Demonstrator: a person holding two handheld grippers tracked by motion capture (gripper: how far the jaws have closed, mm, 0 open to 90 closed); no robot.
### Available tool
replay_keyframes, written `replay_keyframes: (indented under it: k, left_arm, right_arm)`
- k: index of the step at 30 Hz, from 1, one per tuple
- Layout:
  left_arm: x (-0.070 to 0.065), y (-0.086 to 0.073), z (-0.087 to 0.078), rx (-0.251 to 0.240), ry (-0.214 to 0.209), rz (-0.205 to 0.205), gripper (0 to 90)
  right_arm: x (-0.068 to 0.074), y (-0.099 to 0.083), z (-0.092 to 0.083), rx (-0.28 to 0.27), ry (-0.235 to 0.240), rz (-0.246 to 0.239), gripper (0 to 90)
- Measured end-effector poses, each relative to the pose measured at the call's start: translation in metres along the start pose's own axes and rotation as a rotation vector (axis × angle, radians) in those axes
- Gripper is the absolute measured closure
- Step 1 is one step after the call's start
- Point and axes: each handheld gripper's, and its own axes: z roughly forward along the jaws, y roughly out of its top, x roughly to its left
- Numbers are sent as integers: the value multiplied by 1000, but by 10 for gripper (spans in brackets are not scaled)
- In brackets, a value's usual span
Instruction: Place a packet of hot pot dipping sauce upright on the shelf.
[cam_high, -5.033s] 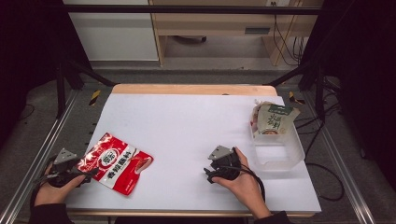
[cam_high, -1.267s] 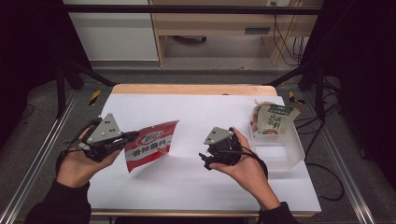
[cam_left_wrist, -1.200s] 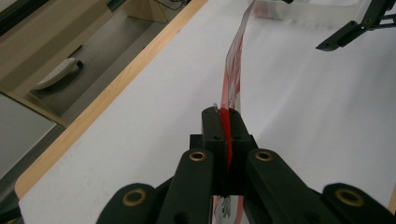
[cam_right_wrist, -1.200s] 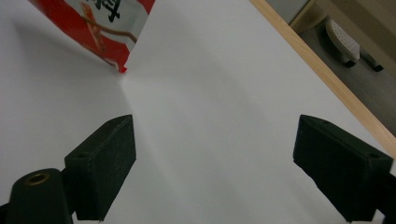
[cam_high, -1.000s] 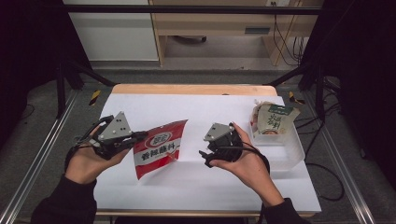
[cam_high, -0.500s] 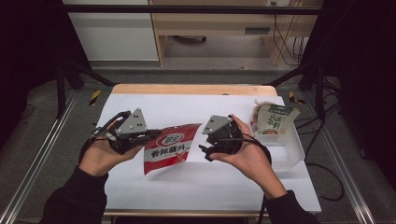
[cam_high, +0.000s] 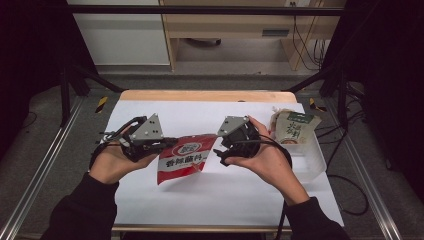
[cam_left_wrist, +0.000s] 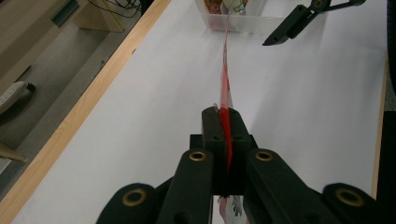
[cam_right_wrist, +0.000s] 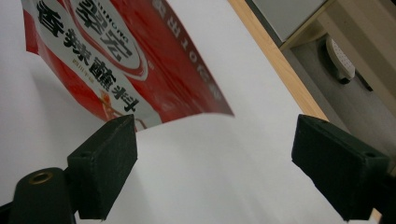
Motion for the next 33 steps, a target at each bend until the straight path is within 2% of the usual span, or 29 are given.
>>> replay_keyframes:
  k: [6,11,16,21,27,33]
  left_arm:
    - [-3,4,2,-4,-16,17,900]
    - [-5,9,3,-8,-25,36,900]
    - [-6,13,3,-16,-30,42,900]
    - [-5,13,5,-25,-30,38,900]
    - [-1,9,7,-25,-25,16,900]
    - [4,2,10,-35,-17,-17,900]
  right_arm:
    - [0,9,5,0,18,-26,169]
    - [3,16,8,-5,58,-72,251]
    - [4,20,11,17,91,-120,397]
    - [7,20,14,44,133,-155,587]
    - [8,19,15,69,162,-166,782]
    - [9,19,16,75,182,-168,880]
